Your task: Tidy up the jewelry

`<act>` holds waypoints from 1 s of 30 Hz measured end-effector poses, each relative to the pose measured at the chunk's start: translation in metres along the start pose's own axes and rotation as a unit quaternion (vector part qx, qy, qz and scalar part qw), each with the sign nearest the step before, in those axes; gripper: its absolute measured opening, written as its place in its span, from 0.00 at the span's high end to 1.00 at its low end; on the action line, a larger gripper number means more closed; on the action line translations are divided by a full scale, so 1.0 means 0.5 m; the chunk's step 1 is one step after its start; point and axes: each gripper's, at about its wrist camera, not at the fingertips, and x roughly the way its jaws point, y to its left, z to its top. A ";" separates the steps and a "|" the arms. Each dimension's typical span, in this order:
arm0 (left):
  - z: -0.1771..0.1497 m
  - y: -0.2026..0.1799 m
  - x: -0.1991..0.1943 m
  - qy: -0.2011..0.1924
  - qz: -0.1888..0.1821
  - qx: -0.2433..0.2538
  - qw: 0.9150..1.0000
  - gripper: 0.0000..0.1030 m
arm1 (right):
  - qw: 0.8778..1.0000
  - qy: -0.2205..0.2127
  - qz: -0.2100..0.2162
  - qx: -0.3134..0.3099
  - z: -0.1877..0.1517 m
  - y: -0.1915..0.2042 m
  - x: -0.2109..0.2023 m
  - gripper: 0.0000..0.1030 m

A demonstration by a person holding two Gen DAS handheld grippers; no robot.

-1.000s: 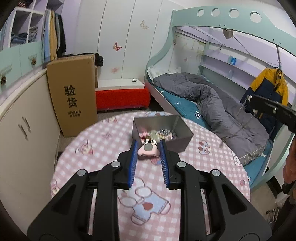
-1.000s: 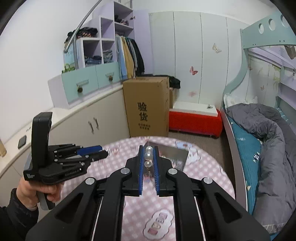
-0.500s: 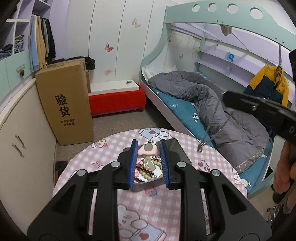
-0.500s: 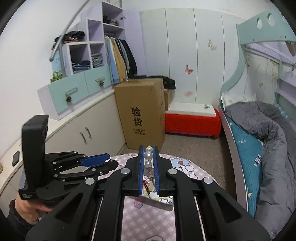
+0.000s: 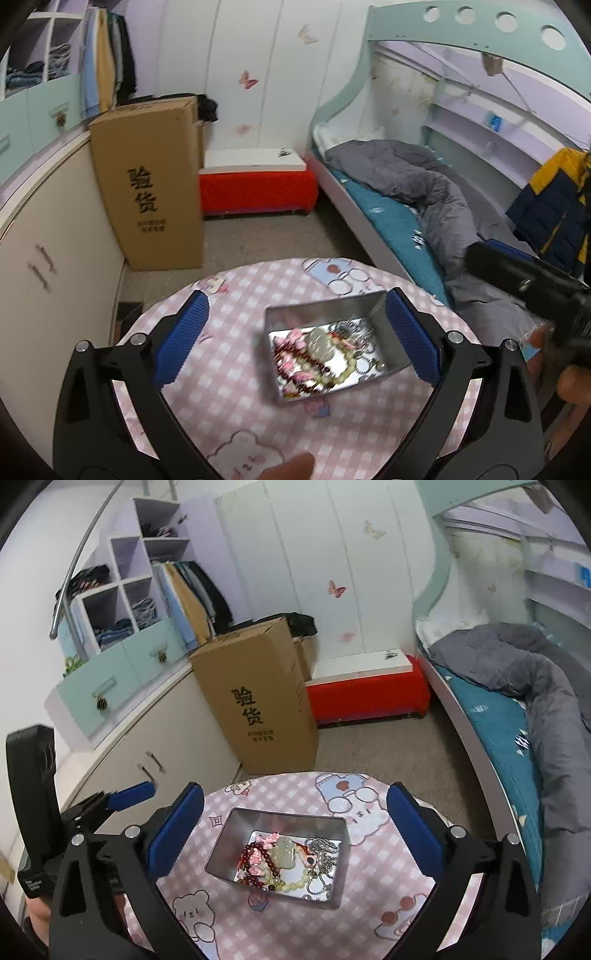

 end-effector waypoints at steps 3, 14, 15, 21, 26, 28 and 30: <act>-0.012 0.013 -0.040 -0.018 0.019 -0.006 1.000 0.09 | 1.000 -0.006 -0.018 0.004 -0.004 0.000 -0.032 0.08; -0.073 0.005 -0.255 -0.101 0.068 0.017 0.992 0.07 | 0.999 -0.033 -0.029 0.004 -0.024 0.032 -0.146 0.08; -0.077 0.008 -0.271 -0.108 0.071 0.018 0.991 0.07 | 0.999 -0.036 -0.032 0.003 -0.027 0.038 -0.159 0.08; -0.116 -0.018 -0.378 -0.146 0.096 0.033 0.984 0.06 | 0.997 -0.064 -0.047 -0.017 -0.072 0.093 -0.263 0.08; -0.159 -0.042 -0.451 -0.173 0.110 0.029 0.978 0.06 | 0.994 -0.077 -0.067 -0.034 -0.137 0.131 -0.337 0.08; -0.181 -0.052 -0.476 -0.181 0.112 0.026 0.977 0.06 | 0.992 -0.088 -0.080 -0.039 -0.169 0.147 -0.366 0.08; -0.202 -0.059 -0.495 -0.187 0.117 0.021 0.975 0.06 | 0.990 -0.095 -0.092 -0.044 -0.197 0.161 -0.384 0.08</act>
